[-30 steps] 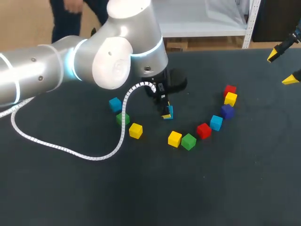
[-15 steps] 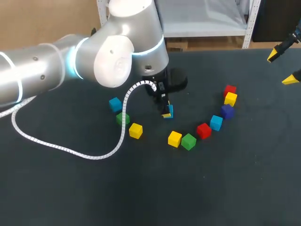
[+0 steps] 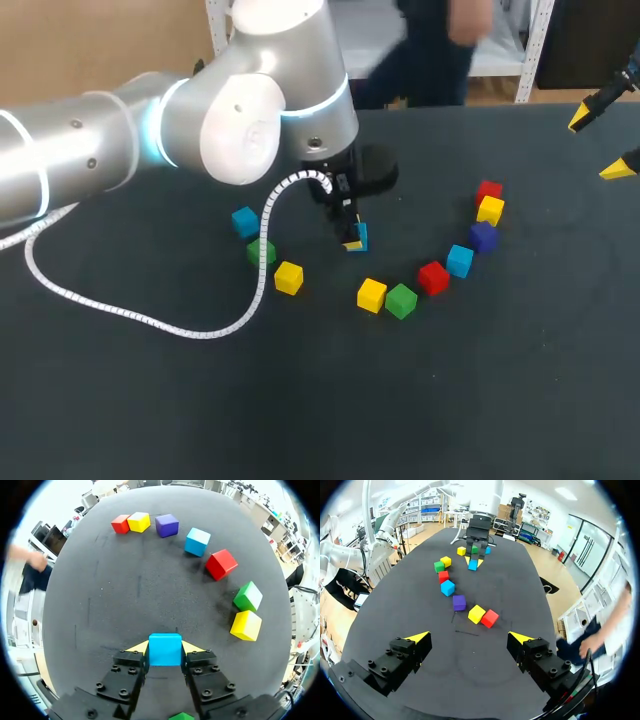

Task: Place the blue cubes, place green cubes on the blue cubes, place the yellow cubes on the green cubes, then place the red cubes on the yellow cubes, and place purple cube on the red cubes.

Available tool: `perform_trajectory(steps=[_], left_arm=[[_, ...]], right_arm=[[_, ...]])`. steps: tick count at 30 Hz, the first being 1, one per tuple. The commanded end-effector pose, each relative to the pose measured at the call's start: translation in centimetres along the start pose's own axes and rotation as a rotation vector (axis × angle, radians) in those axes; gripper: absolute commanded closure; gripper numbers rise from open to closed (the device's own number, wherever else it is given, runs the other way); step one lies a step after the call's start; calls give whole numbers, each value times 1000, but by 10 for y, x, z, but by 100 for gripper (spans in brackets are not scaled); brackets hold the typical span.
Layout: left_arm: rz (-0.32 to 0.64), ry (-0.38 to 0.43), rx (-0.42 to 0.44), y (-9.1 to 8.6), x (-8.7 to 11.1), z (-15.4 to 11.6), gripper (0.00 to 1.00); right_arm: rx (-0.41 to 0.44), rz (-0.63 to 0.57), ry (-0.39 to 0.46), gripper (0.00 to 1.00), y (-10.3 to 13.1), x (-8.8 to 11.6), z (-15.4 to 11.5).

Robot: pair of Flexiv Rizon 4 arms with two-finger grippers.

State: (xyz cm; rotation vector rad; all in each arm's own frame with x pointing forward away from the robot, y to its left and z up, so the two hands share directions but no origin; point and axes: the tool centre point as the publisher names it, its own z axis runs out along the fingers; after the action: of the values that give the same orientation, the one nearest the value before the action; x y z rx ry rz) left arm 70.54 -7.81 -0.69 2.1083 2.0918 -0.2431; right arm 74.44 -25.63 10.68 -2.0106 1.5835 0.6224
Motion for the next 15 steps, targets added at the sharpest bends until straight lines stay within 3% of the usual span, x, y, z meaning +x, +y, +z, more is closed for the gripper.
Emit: perform_trajectory(steps=[1, 2, 4, 6, 9, 10, 12, 13, 15], left_arm=[[3, 2, 8, 3, 0, 0, 100], [4, 2, 9, 3, 0, 0, 100], [6, 1, 10, 3, 0, 0, 87], [8, 2, 12, 3, 0, 0, 68], [6, 2, 16, 3, 0, 1, 53], [6, 3, 17, 3, 0, 1, 43], [3, 4, 19, 3, 0, 1, 12], [2, 5, 20, 4, 0, 1, 4], [1, 5, 21, 5, 0, 0, 0]], right_arm=[[3, 0, 1, 0, 1, 0, 0], [3, 0, 1, 0, 1, 0, 0], [3, 0, 1, 0, 1, 0, 0], [3, 0, 1, 0, 1, 0, 0], [3, 0, 1, 0, 1, 0, 0], [3, 0, 1, 0, 1, 0, 0], [3, 0, 1, 0, 1, 0, 0], [3, 0, 1, 0, 1, 0, 0], [3, 0, 1, 0, 1, 0, 0]])
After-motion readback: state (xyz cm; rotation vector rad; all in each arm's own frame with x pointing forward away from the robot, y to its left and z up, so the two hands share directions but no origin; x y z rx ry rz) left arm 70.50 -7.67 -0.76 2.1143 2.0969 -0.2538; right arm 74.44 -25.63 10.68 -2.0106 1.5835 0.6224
